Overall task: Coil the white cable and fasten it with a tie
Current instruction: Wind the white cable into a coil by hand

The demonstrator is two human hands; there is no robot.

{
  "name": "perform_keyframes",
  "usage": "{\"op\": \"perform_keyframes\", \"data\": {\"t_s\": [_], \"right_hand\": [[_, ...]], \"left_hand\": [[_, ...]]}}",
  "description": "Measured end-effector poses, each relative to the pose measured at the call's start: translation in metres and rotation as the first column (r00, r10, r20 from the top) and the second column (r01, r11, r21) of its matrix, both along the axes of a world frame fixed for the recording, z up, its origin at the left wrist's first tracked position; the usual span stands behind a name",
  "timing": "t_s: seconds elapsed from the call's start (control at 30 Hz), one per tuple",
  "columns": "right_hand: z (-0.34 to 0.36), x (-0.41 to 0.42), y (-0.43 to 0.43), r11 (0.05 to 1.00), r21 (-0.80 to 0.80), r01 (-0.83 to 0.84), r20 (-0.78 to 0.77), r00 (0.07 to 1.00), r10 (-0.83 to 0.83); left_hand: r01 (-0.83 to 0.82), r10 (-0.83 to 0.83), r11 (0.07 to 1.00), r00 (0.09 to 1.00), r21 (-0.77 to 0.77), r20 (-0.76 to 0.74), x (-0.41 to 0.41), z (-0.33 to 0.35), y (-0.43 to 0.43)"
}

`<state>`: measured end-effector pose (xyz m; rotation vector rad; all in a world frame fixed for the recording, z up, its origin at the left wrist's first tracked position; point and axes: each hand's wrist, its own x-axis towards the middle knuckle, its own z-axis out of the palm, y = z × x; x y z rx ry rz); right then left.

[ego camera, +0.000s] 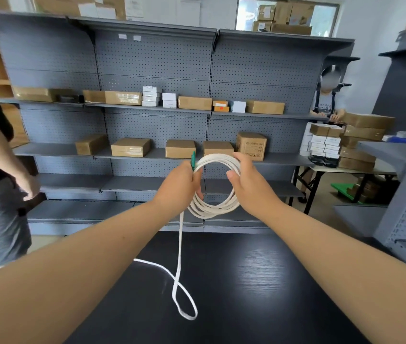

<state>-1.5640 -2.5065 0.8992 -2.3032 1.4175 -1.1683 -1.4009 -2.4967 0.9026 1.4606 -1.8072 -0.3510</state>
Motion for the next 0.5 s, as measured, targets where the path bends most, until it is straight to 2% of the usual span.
{"op": "perform_keyframes", "data": {"t_s": [0.17,0.27,0.37,0.5], "right_hand": [[0.005,0.007,-0.005,0.999,-0.011,-0.041,-0.125,0.991,0.039],[0.005,0.013,-0.004,0.997,0.016,-0.073,-0.184,0.980,0.075],[0.003,0.020,-0.005,0.999,0.003,-0.052,-0.197,0.979,0.052],[0.003,0.030,-0.003,0.998,-0.058,0.009,-0.212,0.977,-0.021]], "left_hand": [[0.074,-0.069,0.997,0.961,-0.006,0.267,0.008,0.005,0.000],[0.099,-0.094,0.995,0.929,0.006,0.357,0.015,0.009,0.002],[0.097,-0.086,0.995,0.910,-0.006,0.406,0.024,0.009,0.001],[0.112,-0.097,0.993,0.936,-0.024,0.338,0.033,0.003,-0.002]]}}
